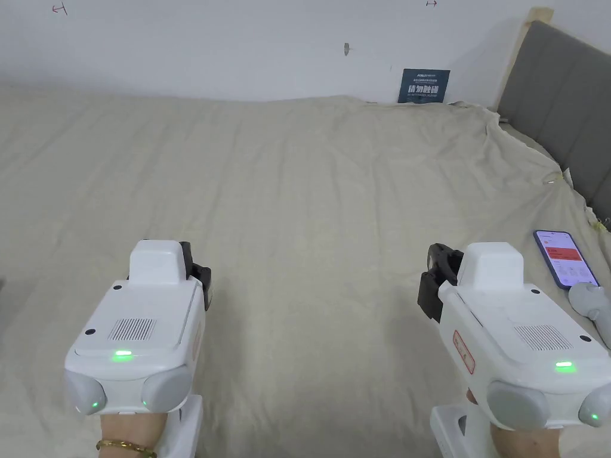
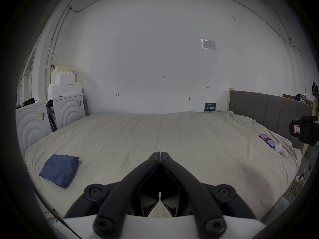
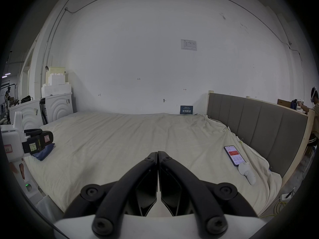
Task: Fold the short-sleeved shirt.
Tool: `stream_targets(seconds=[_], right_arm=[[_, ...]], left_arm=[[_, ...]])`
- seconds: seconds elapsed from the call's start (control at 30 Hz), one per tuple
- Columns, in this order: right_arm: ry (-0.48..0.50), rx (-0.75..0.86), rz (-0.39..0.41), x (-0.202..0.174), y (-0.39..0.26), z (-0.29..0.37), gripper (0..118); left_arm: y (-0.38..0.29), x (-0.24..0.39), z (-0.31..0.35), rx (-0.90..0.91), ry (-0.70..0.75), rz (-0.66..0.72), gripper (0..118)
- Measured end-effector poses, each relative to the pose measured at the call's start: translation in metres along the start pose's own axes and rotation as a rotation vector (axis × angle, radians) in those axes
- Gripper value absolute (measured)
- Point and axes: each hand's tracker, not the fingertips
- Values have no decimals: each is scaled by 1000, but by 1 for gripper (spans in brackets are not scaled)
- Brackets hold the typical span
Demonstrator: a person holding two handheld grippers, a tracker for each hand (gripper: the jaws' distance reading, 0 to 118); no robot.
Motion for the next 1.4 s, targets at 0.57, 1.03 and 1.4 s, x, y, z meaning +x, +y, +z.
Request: stream_targets(seconds=[0.57,1.03,1.4], right_arm=[[15,5,10,-3,1,-1,0],[7,1,17,-4,2,3,0],[9,-1,20,-5,2,6,0]], left_arm=[[0,0,-1,1,0,-6,0],[-1,3,1,2,-6,-16,0],[-1,4,2,4,-6,-20,0]])
